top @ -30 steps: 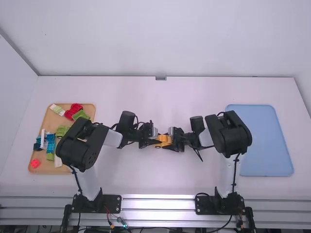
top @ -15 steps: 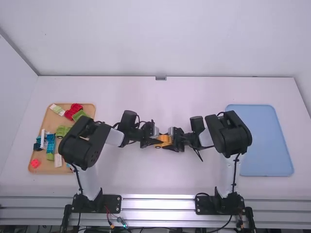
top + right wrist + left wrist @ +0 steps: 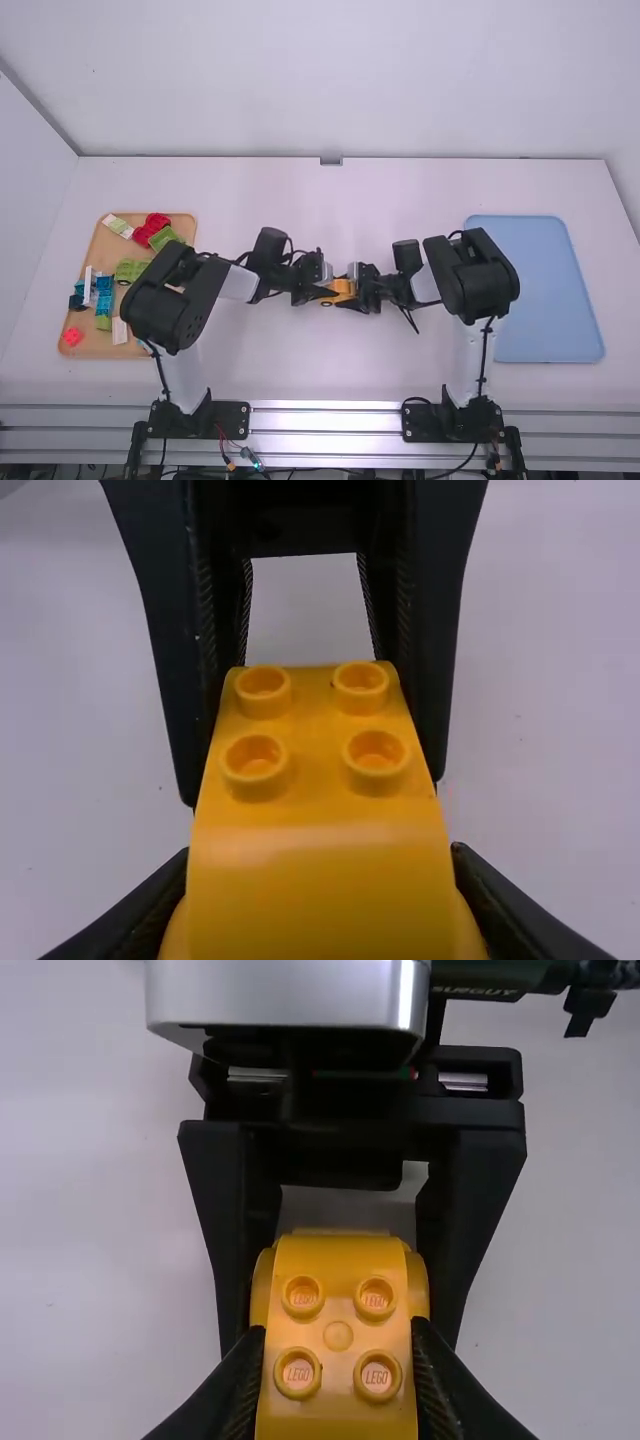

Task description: Assemble lego blocks to make yellow taxi

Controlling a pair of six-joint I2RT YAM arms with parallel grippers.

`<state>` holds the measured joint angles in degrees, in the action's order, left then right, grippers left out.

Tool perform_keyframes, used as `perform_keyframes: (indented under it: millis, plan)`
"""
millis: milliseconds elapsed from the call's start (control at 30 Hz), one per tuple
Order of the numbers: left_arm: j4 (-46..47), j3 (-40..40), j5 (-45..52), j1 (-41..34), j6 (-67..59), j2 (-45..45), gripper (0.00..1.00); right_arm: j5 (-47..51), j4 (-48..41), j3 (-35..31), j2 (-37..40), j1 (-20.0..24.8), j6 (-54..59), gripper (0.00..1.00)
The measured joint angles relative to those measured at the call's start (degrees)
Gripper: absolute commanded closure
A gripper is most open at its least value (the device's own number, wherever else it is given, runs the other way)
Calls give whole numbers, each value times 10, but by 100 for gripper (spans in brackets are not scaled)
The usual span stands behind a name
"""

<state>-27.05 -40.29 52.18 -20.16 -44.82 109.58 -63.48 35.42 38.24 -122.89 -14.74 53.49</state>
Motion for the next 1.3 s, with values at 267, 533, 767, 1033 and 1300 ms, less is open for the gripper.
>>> perform_keyframes:
  millis: [267,533,767,1033,1300]
  plan:
    - [5,-2,-33,-16,-1,-9,98,-2,0,0,0,5,1,63]
    - [24,-9,-57,-26,-1,-14,98,-3,0,-1,0,9,4,63]
    - [109,-45,-76,-32,-21,-19,98,-1,0,-1,0,9,4,63]
    - [122,-52,-79,-32,-28,-18,78,1,1,-1,0,9,1,63]
    - [116,-54,-100,-44,-20,-3,69,3,3,-1,0,2,-2,59]
